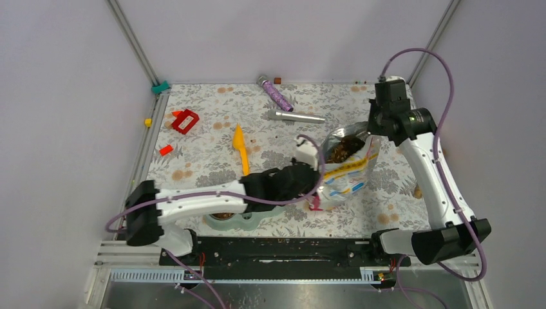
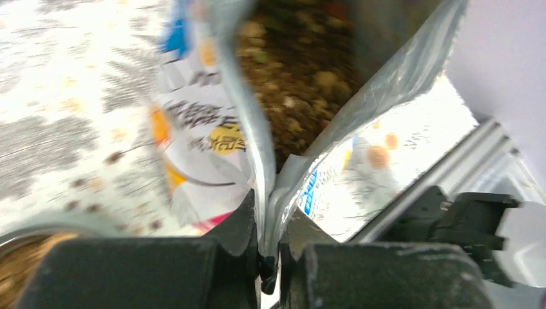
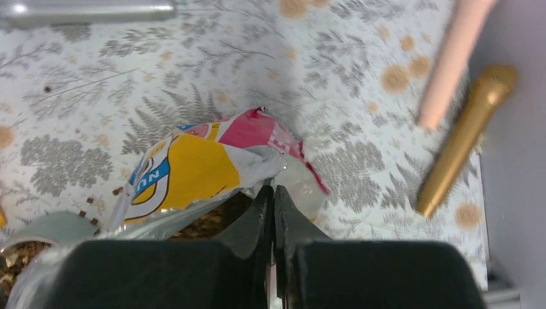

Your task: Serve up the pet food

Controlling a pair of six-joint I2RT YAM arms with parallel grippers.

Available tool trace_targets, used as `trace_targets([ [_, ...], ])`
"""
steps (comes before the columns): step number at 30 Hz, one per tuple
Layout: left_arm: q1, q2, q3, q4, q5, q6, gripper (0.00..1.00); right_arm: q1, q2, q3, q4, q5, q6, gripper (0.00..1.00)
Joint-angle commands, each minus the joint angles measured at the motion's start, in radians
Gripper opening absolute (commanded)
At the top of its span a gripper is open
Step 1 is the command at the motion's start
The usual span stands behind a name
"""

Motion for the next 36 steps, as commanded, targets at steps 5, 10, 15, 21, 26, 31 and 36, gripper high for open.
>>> trace_targets([
  [5, 0.207, -0.322, -0.178, 0.009, -0.136, 0.008, 0.00, -0.072, -0.219, -0.101, -0.131, 0.248, 0.205, 0.00],
  [10, 0.307, -0.326, -0.197, 0.072, -0.005, 0.057, 0.00, -0.073, -0.330, -0.188, -0.159, 0.281, 0.226, 0.00],
  [15, 0.343, -0.296, -0.194, 0.146, 0.255, 0.243, 0.00, -0.074, -0.400, -0.263, -0.040, 0.083, 0.079, 0.22],
  [21, 0.372, -0.253, -0.160, 0.107, 0.460, 0.318, 0.00, -0.074, -0.573, -0.484, 0.407, -0.366, -0.363, 0.99],
  [26, 0.374, -0.265, -0.165, 0.081, 0.517, 0.341, 0.00, -0.075, -0.547, -0.518, 0.359, -0.819, -0.932, 1.00],
  [31, 0.377, -0.305, -0.191, 0.076, 0.463, 0.341, 0.00, -0.092, -0.385, -0.225, 0.104, -0.858, -1.063, 1.00],
  [36, 0.378, -0.331, -0.212, 0.082, 0.468, 0.338, 0.00, -0.097, -0.354, -0.107, 0.056, -0.960, -1.128, 0.99],
])
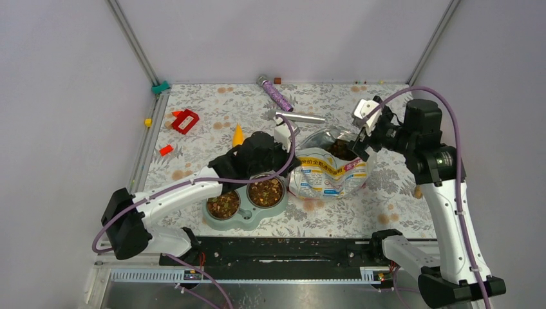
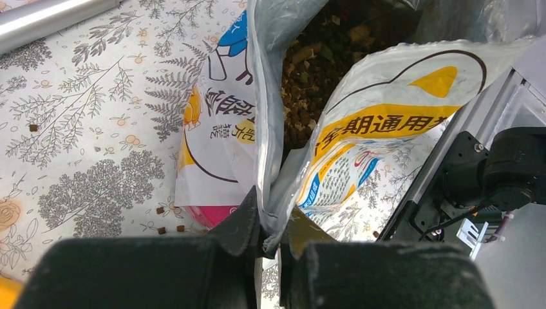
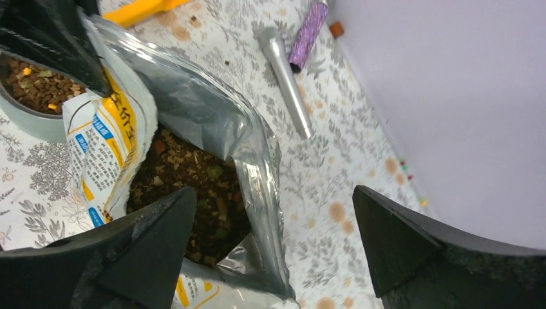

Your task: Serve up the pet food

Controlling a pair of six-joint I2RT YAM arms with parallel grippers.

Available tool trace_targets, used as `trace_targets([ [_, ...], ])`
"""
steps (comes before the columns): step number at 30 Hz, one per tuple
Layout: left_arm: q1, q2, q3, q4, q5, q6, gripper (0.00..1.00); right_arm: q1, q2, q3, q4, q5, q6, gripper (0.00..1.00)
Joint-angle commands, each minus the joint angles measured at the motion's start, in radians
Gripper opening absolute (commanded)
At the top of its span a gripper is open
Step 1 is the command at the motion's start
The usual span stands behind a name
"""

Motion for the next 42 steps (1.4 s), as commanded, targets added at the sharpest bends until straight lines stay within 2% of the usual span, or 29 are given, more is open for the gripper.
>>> trace_targets([
  [1, 0.013, -0.091, -0.003, 0.061, -0.025, 0.015, 0.00, -0.008, -0.015, 0.086, -0.111, -0.145, -0.173, 0.99],
  [4, 0.013, -0.111, -0.025, 0.074, -0.023, 0.020, 0.00, -0.024, -0.005, 0.107, -0.286, -0.131, -0.326, 0.99],
  [7, 0.014, -0.127, -0.042, 0.069, 0.000, 0.025, 0.00, -0.076, 0.025, 0.211, -0.551, -0.120, -0.476, 1.00],
  [9, 0.014, -0.132, -0.044, 0.049, 0.035, 0.046, 0.00, -0.119, 0.035, 0.253, -0.657, -0.120, -0.552, 1.00],
  [15, 0.013, -0.137, -0.044, 0.016, 0.123, 0.124, 0.00, -0.122, 0.044, 0.193, -0.662, -0.045, -0.623, 1.00],
  [19, 0.012, -0.137, -0.038, 0.021, 0.158, 0.142, 0.00, -0.121, 0.077, 0.170, -0.572, -0.060, -0.586, 0.99],
  [27, 0.013, -0.116, -0.024, 0.011, 0.212, 0.169, 0.00, -0.123, 0.243, 0.228, -0.574, -0.023, -0.645, 0.98],
  [29, 0.013, -0.114, -0.021, 0.014, 0.213, 0.168, 0.00, -0.122, 0.275, 0.256, -0.601, -0.040, -0.661, 0.89],
  [30, 0.013, -0.112, -0.016, 0.010, 0.213, 0.168, 0.08, -0.122, 0.289, 0.275, -0.622, -0.044, -0.671, 0.81],
  [32, 0.013, -0.104, -0.001, -0.004, 0.220, 0.171, 0.37, -0.122, 0.300, 0.287, -0.650, -0.049, -0.680, 0.61],
  [33, 0.013, -0.100, 0.010, -0.011, 0.221, 0.174, 0.48, -0.123, 0.298, 0.285, -0.654, -0.042, -0.683, 0.52],
  [35, 0.014, -0.091, 0.030, -0.024, 0.216, 0.185, 0.62, -0.122, 0.292, 0.275, -0.661, -0.024, -0.694, 0.40],
  [38, 0.015, -0.066, 0.079, -0.071, 0.180, 0.213, 0.75, -0.122, 0.286, 0.263, -0.666, 0.007, -0.698, 0.25],
  [42, 0.025, -0.041, 0.132, -0.121, 0.190, 0.297, 0.79, -0.122, 0.268, 0.253, -0.672, 0.023, -0.697, 0.09],
])
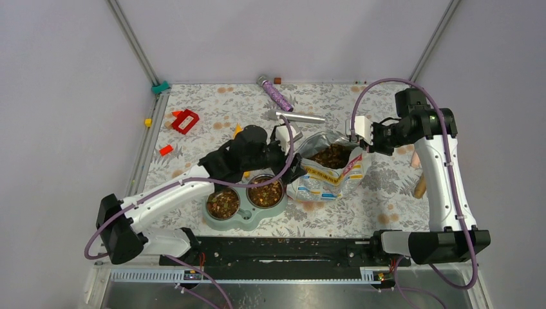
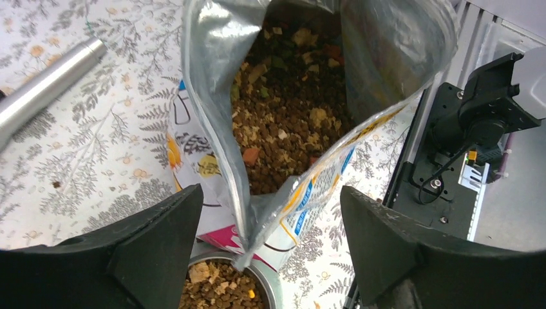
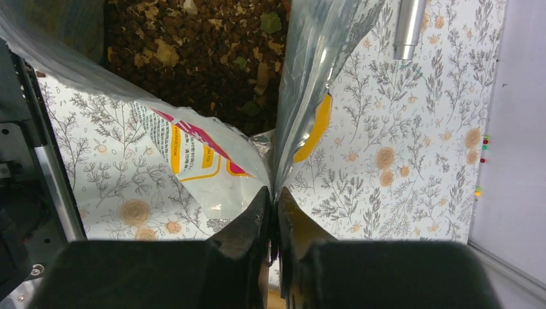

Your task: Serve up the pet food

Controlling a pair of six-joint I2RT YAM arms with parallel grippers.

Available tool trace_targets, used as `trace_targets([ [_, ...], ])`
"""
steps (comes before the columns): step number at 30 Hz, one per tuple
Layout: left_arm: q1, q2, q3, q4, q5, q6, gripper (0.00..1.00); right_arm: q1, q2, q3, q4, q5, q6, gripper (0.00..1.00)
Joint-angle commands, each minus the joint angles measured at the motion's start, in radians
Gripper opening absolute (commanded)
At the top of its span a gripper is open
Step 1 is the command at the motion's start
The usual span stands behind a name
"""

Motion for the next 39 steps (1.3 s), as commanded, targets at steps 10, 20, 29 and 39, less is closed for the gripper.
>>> trace_targets([
  [10, 0.030, 0.212, 0.315, -0.314, 0.178, 0.263, 0.52, -0.004, -0.080, 0.002, -0.005, 0.026, 0.046, 0.00],
  [20, 0.023, 0.124, 0.314, -0.352, 0.065, 0.199, 0.00, -0.010, -0.055, 0.013, 0.025, 0.157, 0.086, 0.00],
  [29, 0.018, -0.234, -0.046, -0.172, -0.206, 0.082, 0.00, -0.183, -0.104, -0.046, 0.026, 0.247, -0.009, 0.00],
  [39, 0.003, -0.162, 0.038, -0.151, -0.076, 0.158, 0.00, -0.187, -0.227, -0.127, -0.068, -0.068, -0.225, 0.02],
])
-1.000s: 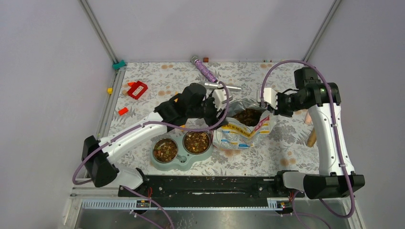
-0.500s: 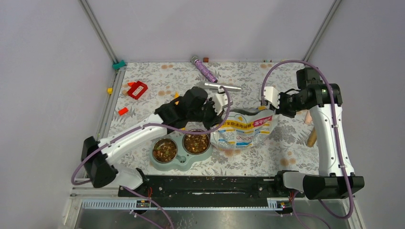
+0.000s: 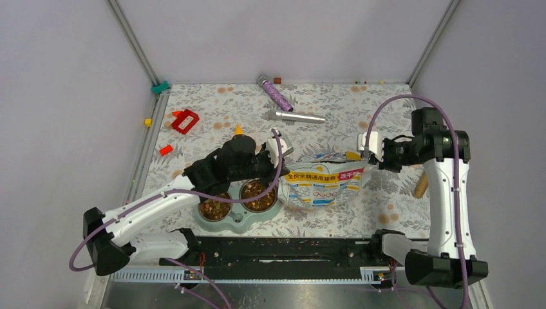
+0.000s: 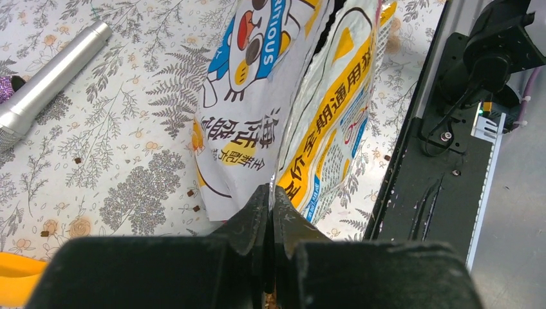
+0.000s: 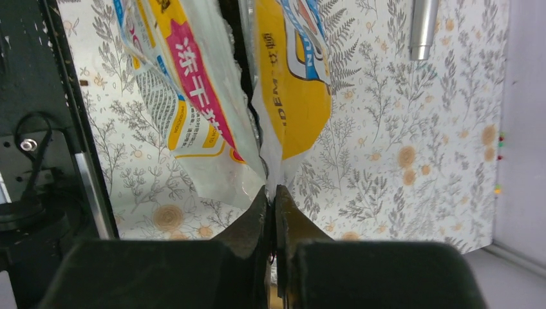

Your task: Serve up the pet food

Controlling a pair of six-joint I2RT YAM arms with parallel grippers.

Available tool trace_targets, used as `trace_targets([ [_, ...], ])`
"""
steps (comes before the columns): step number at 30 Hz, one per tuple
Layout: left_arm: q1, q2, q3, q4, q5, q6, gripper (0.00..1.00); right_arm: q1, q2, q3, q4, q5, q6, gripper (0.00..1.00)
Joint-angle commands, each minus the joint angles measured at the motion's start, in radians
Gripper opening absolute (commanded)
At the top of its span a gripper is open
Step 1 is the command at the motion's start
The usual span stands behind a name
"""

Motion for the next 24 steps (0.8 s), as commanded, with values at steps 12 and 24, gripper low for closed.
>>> trace_targets([
  [12, -0.015, -0.031, 0.099, -0.031, -0.029, 0.078, 0.00, 0.042, -0.114, -0.079, -0.026, -0.088, -0.216, 0.53],
  [24, -0.023, -0.049, 0.085, -0.053, -0.012, 0.105, 0.00, 0.135, -0.006, 0.019, -0.029, -0.105, -0.086, 0.33],
])
